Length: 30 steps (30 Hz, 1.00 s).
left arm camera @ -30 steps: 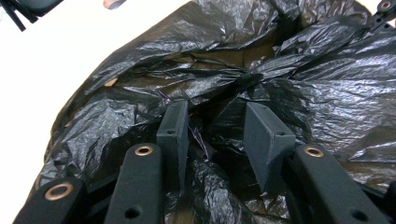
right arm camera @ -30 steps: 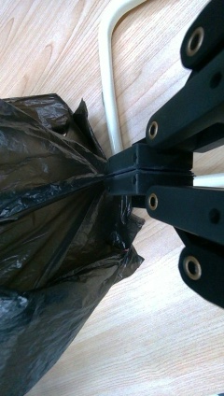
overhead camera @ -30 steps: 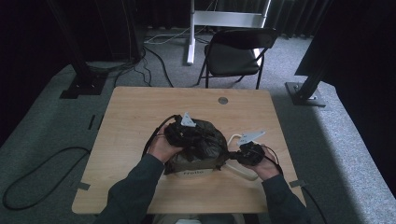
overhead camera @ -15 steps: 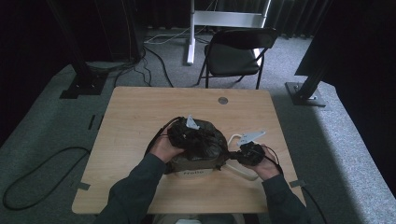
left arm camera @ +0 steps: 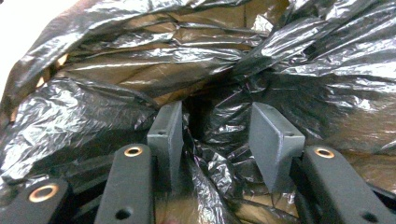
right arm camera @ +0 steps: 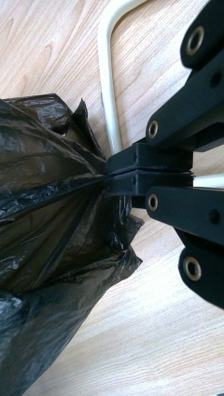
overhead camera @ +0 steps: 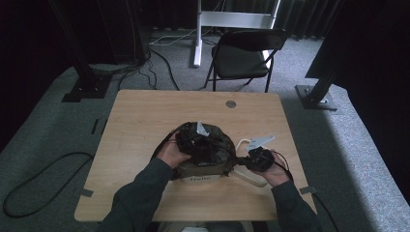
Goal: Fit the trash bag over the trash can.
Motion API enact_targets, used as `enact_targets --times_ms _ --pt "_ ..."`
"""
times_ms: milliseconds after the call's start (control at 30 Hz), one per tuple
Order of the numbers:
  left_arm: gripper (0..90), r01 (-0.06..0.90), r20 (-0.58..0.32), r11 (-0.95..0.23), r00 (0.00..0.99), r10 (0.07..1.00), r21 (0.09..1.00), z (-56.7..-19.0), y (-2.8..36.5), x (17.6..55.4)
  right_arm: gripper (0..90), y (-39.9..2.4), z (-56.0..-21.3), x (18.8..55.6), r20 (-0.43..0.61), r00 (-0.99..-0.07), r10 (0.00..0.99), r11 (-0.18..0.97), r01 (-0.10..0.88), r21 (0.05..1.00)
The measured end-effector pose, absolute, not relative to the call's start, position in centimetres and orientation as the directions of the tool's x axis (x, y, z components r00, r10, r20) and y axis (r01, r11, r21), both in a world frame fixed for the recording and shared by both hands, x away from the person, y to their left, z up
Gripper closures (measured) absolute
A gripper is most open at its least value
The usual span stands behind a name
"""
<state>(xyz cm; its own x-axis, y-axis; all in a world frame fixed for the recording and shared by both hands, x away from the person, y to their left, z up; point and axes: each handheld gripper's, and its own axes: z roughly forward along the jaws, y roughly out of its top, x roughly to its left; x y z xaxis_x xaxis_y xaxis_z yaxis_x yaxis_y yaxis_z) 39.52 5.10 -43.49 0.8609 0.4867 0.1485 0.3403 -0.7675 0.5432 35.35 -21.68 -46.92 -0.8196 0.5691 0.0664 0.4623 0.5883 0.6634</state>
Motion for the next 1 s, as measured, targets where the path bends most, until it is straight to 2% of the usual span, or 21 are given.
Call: enact_targets --times_ms 533,1000 --pt "50.8 0.315 0.148 -0.813 0.889 0.434 0.491 -43.71 4.93 39.81 87.0 -21.73 -47.00 35.36 0.064 -0.819 0.570 0.589 0.463 0.662" --pt "42.0 0.307 0.156 -0.825 0.893 0.422 0.475 -43.67 4.77 39.79 73.6 -21.75 -47.03 35.28 0.070 -0.824 0.562 0.587 0.457 0.669"
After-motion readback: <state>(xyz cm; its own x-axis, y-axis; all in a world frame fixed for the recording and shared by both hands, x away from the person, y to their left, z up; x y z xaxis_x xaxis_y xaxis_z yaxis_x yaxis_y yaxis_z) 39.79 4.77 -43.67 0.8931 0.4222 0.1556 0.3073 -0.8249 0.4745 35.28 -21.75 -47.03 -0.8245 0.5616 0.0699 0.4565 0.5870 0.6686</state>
